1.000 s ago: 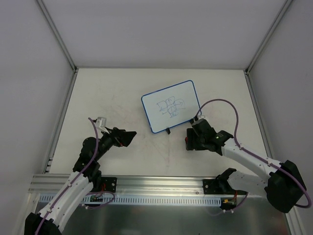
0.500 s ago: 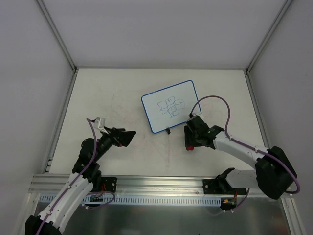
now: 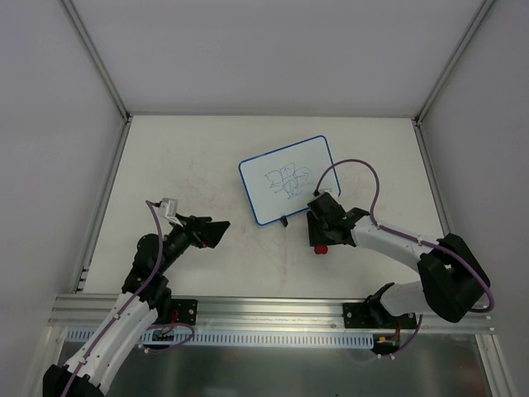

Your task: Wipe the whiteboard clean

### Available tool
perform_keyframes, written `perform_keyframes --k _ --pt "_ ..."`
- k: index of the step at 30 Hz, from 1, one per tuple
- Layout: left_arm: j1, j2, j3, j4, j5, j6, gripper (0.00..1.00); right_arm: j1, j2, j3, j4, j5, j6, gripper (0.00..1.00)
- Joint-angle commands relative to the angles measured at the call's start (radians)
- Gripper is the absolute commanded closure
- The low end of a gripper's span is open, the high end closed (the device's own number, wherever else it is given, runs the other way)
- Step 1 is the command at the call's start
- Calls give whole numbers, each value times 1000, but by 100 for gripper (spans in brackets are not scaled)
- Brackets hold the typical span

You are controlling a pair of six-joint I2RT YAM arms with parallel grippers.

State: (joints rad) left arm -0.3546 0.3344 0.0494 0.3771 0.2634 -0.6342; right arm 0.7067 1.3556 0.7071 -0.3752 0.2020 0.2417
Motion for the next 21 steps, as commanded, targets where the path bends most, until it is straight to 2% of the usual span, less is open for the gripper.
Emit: perform_keyframes --k 1,6,8,12,21 --pt "-9 -17 -36 28 25 30 1 11 19 32 15 42 -5 49" --pt "-9 -14 -36 26 23 33 1 11 28 28 15 68 1 52" --pt "-9 -12 -39 26 23 28 1 11 27 25 15 79 2 60" --pt "-9 -15 -43 26 25 27 1 11 27 26 15 86 2 64" --pt "-9 -21 -43 23 27 27 1 13 63 31 22 70 -2 62"
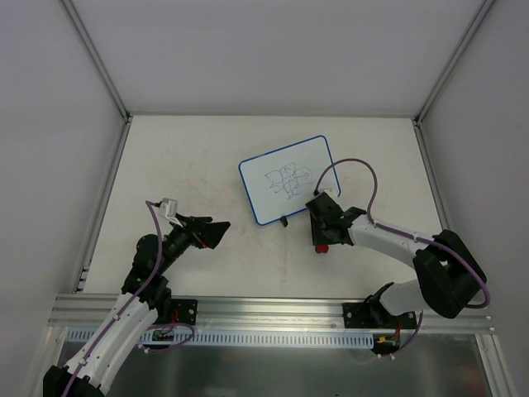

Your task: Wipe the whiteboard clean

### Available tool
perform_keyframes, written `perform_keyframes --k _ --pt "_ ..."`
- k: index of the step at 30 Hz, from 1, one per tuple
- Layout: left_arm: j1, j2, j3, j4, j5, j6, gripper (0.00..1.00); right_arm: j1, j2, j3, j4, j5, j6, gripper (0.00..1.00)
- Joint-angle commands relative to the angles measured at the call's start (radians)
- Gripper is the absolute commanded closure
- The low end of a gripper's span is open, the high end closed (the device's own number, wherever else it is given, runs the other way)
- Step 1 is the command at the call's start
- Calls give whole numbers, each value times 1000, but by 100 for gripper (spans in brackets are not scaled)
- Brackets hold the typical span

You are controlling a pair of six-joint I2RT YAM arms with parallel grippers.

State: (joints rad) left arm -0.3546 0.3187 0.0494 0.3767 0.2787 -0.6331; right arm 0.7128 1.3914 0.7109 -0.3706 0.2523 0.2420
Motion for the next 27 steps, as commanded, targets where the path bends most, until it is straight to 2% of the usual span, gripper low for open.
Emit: perform_keyframes --k 1,7,10,12,16,18,19,22,23,27 --pt "-7 -4 -42 25 8 29 1 5 40 30 16 19 -4 62" --pt "-9 -3 -29 24 1 35 1 5 61 33 27 11 -3 65" --pt "-9 0 -20 24 -4 35 1 5 54 33 29 8 -3 73" --pt "-9 8 -14 19 -4 33 1 4 38 38 27 4 -6 83" --pt "-7 31 0 33 -22 18 1 5 -18 61 24 -24 -30 84" --pt "-9 54 9 45 -50 21 1 7 -44 90 18 -33 -50 93" --pt "-9 86 16 83 -52 33 1 5 -69 100 16 -36 -73 100" --pt "-9 161 35 184 -39 58 4 5 -100 143 12 -36 -115 100" --pt "-9 225 46 253 -33 61 5 5 -115 156 12 -36 -125 100" --pt "-9 419 144 346 60 91 7 5 -132 220 13 -33 -174 100"
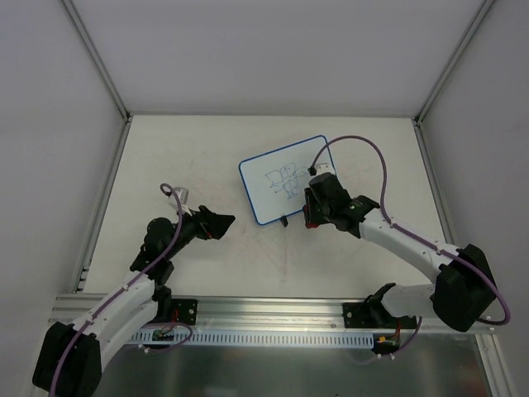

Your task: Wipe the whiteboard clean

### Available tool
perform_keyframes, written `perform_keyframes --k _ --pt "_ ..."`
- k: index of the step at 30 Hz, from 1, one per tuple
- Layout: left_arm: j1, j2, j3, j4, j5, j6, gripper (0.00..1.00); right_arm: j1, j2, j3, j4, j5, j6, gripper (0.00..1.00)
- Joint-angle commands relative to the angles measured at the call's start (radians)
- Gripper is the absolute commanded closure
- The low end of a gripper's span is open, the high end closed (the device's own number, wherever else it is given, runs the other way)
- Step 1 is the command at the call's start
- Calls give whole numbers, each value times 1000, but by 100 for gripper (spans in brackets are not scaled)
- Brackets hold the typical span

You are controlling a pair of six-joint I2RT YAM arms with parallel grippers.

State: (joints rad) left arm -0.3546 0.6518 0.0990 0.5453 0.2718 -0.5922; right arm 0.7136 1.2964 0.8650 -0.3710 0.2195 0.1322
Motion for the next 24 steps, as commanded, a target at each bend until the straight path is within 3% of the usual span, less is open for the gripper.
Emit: perform_keyframes --k 1,5,11,16,24 --pt "-9 126 134 195 96 55 8 6 -37 80 14 -3 -72 100" --pt "0 300 171 364 200 57 9 4 -10 175 15 -20 -118 100" --pt "57 512 252 537 328 6 19 4 35 270 15 -52 -160 100" --pt "182 641 238 717 394 -99 18 4 69 336 12 -81 -180 100" --pt "189 882 335 886 478 -142 21 6 128 382 27 -101 -233 100"
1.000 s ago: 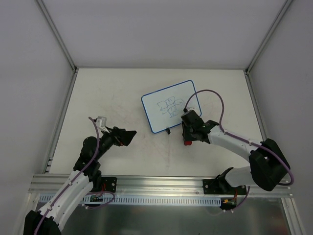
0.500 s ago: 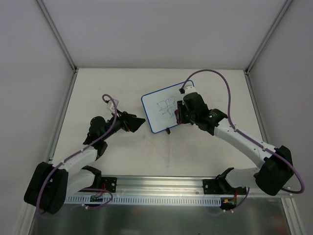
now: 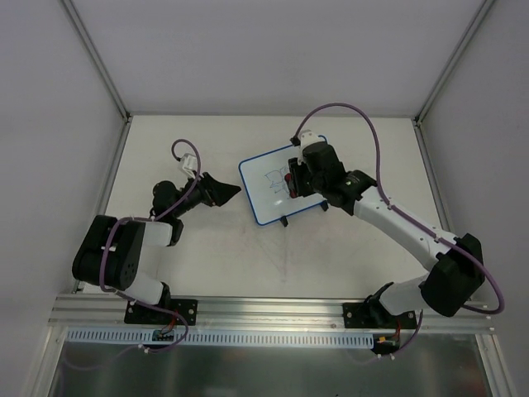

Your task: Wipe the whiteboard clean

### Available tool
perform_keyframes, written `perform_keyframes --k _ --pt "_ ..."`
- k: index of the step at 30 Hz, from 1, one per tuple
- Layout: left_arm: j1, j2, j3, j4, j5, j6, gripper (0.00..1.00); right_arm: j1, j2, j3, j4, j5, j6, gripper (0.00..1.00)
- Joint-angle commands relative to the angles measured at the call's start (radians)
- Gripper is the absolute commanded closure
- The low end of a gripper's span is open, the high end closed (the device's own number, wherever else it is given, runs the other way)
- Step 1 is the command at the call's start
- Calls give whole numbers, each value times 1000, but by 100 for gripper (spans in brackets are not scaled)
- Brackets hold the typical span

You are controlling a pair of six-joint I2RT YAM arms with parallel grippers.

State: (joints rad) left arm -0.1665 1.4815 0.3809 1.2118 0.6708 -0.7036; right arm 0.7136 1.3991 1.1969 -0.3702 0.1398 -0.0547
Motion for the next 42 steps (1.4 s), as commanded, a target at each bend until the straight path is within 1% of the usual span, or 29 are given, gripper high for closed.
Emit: perform_keyframes --k 1,5,8,10,15,17,21,23,28,34,37,42 --pt "1 75 65 236 85 -40 23 7 32 49 34 -20 -54 100" --pt "-4 183 145 281 101 -105 33 20 58 49 79 -3 -69 100" --pt "-11 227 179 287 99 -117 35 20 83 59 92 -20 -68 100" --pt "-14 241 188 291 93 -111 34 20 92 72 99 -43 -65 100" --pt "-36 307 269 273 128 -109 35 21 135 79 135 -52 -77 100" --pt "-47 316 283 273 138 -103 38 26 149 79 158 -48 -88 100" --pt "-68 315 311 209 141 -67 46 40 172 67 217 -42 -122 100" --pt "-73 318 319 192 139 -51 52 46 176 64 246 -42 -131 100" --pt "-79 336 334 195 159 -66 55 55 207 85 275 -37 -151 100" --pt "-80 353 337 193 167 -85 55 70 238 87 344 -16 -181 100" --pt "-80 359 337 192 171 -96 57 81 258 81 363 24 -194 100" --pt "-80 369 340 186 177 -103 64 92 265 40 461 78 -208 100"
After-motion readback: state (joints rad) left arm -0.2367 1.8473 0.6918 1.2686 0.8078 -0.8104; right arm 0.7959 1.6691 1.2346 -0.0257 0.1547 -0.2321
